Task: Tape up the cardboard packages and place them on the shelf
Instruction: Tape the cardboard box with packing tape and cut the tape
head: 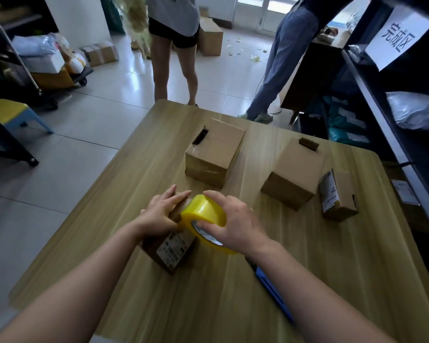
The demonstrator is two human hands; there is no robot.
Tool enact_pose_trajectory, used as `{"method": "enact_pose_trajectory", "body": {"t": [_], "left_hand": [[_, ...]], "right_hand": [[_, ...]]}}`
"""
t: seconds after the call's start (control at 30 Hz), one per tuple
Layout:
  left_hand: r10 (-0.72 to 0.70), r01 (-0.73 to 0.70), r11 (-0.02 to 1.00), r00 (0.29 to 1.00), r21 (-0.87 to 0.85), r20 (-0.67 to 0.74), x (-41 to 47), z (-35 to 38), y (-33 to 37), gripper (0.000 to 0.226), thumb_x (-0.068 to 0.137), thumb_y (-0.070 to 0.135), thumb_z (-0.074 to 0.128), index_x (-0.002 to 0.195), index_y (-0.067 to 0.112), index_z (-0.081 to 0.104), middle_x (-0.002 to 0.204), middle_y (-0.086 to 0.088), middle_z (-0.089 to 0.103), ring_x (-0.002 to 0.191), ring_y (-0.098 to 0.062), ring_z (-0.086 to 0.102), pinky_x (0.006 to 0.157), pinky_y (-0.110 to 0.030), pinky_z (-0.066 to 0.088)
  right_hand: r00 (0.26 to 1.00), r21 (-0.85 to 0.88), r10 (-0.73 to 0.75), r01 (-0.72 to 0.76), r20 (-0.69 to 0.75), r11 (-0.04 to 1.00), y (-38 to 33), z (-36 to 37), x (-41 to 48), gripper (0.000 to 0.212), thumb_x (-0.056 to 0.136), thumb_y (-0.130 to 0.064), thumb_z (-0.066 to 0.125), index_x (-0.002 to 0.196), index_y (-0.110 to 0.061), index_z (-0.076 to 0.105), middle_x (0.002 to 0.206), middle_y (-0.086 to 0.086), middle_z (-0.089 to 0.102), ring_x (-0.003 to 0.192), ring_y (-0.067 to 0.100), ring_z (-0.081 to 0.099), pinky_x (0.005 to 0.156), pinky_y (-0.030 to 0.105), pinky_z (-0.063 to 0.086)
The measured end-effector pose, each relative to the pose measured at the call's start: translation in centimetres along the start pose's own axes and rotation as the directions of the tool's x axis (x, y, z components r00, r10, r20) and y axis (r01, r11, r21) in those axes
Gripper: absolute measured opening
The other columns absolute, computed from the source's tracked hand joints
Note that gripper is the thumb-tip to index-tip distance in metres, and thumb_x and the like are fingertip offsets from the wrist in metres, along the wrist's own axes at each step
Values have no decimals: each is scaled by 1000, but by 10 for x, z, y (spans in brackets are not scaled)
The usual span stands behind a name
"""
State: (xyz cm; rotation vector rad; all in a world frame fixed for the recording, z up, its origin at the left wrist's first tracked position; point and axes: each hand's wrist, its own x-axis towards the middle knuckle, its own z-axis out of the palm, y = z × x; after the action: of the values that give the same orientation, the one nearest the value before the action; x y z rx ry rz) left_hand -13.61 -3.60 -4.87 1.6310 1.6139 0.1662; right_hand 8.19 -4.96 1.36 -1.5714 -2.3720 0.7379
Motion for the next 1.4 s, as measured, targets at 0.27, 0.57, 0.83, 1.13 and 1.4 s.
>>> {"method": "enact_pose_trajectory", "body": {"t": [0.27,0.57,0.83,1.13,1.4], "left_hand": [[13,122,770,978,-626,207,-8,-8,-26,85,70,7,77,123,64,41,158,8,10,125,-33,46,76,-44,59],[53,186,581,963,-792,265,-5,-12,-42,102,53,6,85,132,53,41,129,-6,49,100,-35,68,75,-53,58],[63,231,448,955,-863,289,-5,-8,-53,96,61,-7,80,135,44,45,134,-14,50,99,-39,67,61,-44,60],[57,271,388,947,-881,317,3,-6,-74,93,63,-5,75,139,40,44,132,-18,56,107,-45,62,65,-49,60],[62,311,401,929,-862,364,4,-10,-74,79,78,-9,65,135,42,46,130,-18,57,101,-45,65,62,-48,60]], "right_hand": [[953,-189,118,-66,279,980,-10,3,4,63,88,-57,59,143,-37,39,128,0,59,115,22,54,82,34,46],[974,-22,18,-13,224,1000,0,-5,-6,61,87,-56,61,141,-49,32,123,-1,57,108,20,55,88,39,52],[928,-215,157,-86,337,973,3,13,3,57,85,-60,60,139,-45,47,133,-2,61,121,23,55,93,33,48],[914,-222,183,-106,361,969,5,35,9,59,87,-59,58,143,-45,43,134,-1,59,123,24,54,93,34,47],[911,-214,197,-124,363,969,5,43,8,59,89,-59,56,144,-46,40,136,0,57,123,23,53,94,35,48]]}}
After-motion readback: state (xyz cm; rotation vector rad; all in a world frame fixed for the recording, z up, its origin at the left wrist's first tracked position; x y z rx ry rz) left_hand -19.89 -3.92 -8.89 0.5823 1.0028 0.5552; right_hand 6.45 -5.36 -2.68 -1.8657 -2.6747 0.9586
